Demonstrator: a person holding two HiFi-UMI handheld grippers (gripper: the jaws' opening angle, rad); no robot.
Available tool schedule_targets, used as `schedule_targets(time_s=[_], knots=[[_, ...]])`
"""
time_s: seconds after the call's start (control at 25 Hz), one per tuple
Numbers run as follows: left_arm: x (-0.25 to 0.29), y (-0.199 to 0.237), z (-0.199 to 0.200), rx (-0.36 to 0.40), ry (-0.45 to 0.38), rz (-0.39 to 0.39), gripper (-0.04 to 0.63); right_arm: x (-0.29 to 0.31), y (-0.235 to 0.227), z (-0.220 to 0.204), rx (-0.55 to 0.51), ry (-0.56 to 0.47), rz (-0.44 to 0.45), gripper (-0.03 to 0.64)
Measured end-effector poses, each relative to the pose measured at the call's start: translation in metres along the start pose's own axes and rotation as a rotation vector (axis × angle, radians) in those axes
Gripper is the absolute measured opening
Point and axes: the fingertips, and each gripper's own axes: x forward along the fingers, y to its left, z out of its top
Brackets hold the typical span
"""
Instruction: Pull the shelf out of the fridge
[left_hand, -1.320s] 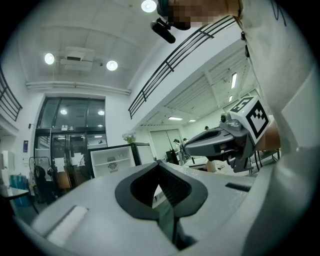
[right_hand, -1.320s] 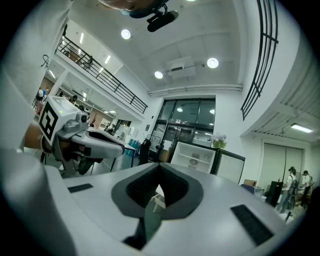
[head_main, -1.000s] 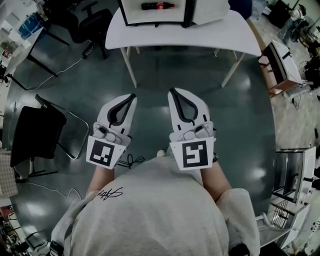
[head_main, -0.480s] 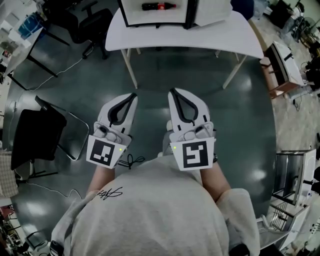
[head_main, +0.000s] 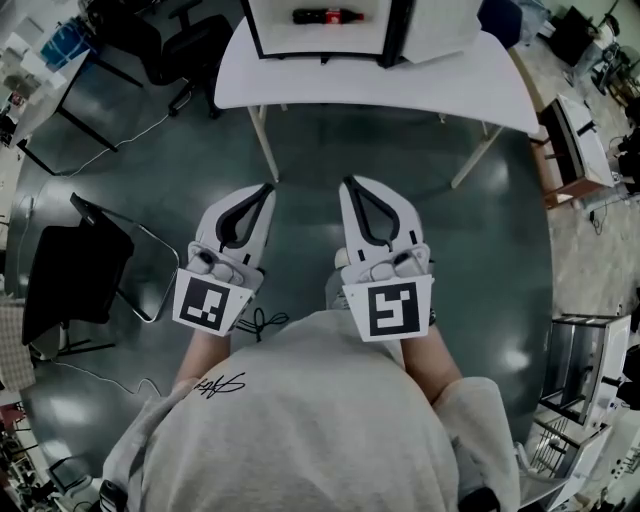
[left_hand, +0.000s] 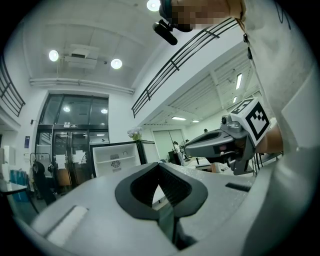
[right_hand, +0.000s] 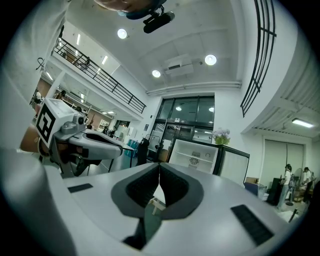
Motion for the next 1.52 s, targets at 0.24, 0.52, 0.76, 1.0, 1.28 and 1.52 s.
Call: schedule_targets(time_s=[0.24,0.52,0.76,1.0,1.28,1.52], knots=[[0.020,0.024,-0.005,-0.001,0.003,0.015,0.005,0.030,-0.013,0.001,-0.001,-0.010,0.010,0.012],[0.053,0.051,-0.007,0.003,0.003,0.027,0.005,0.065,-0.037,0.000,0.005,-0.017,0.017,0.012],[0.085,0.072,-0.008,0.005,0.004,0.034,0.005,0.098,-0.061,0.000,-0.002,-0.016,0.037,0.012],[0.112,0.096,-0.010,0.007,0.008,0.062,0.003,0.131,-0.079,-0.002,-0.004,-0.020,0.071,0.012],[0.146,0.109,-0.015,0.005,0.011,0.086,0.003,0.157,-0.108,-0.009,0.006,-0.037,0.082,0.012],[0.173,0.115,-0.018,0.004,-0.004,0.104,0.004,0.173,-0.131,-0.016,-0.008,-0.051,0.093,0.012]])
